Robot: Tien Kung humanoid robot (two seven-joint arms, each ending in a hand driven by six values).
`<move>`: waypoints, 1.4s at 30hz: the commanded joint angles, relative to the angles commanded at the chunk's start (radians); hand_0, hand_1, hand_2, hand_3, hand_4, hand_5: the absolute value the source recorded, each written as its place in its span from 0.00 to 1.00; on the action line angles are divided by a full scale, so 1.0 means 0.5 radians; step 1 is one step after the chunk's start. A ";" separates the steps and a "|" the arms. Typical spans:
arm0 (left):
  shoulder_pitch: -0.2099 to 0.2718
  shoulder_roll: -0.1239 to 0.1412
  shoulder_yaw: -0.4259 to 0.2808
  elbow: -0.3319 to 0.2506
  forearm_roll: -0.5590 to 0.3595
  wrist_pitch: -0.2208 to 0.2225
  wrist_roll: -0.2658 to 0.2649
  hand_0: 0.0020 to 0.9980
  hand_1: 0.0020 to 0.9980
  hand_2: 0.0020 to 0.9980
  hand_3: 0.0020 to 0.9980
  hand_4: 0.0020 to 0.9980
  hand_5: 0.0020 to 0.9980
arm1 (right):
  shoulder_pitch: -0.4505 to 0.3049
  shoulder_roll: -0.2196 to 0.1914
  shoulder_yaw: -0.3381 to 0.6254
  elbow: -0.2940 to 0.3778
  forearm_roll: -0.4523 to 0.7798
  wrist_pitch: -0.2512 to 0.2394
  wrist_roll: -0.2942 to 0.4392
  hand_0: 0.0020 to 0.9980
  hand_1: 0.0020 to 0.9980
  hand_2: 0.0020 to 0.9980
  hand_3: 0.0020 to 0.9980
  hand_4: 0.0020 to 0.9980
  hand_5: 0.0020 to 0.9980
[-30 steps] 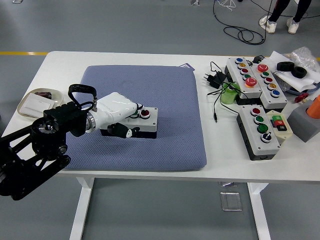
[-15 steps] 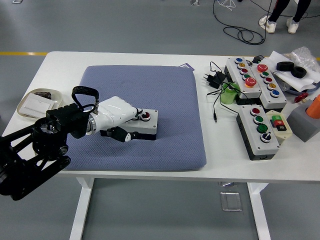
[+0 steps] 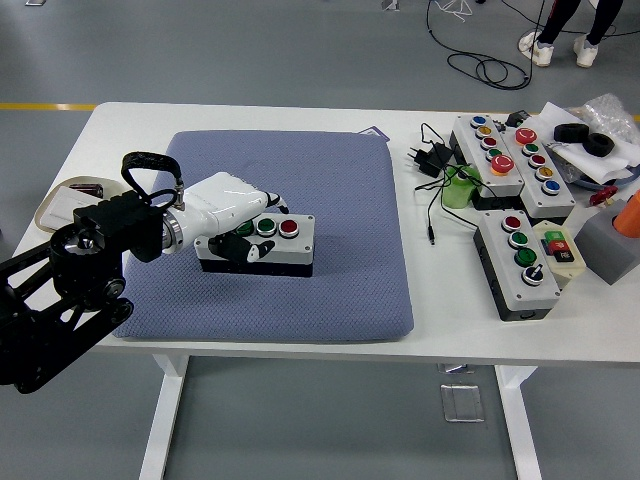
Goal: Pick up the button,place it on the desk,press the button,press the button
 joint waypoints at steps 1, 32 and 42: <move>0.003 -0.001 -0.010 0.000 -0.006 0.006 0.000 0.06 0.01 0.06 0.81 0.61 0.56 | 0.000 0.000 0.000 0.000 0.000 0.000 0.000 0.64 0.45 0.61 0.56 0.31 0.23; 0.492 -0.085 -0.854 0.600 -1.873 0.631 -0.465 0.79 0.85 0.89 0.89 0.63 1.00 | -0.033 0.007 0.011 0.000 0.005 -0.001 -0.002 0.64 0.45 0.61 0.56 0.31 0.23; 0.549 -0.077 -0.868 0.613 -2.731 0.524 -0.436 0.80 0.84 0.89 0.90 0.62 1.00 | -0.046 0.008 0.026 0.000 -0.018 0.001 -0.007 0.64 0.45 0.61 0.56 0.31 0.23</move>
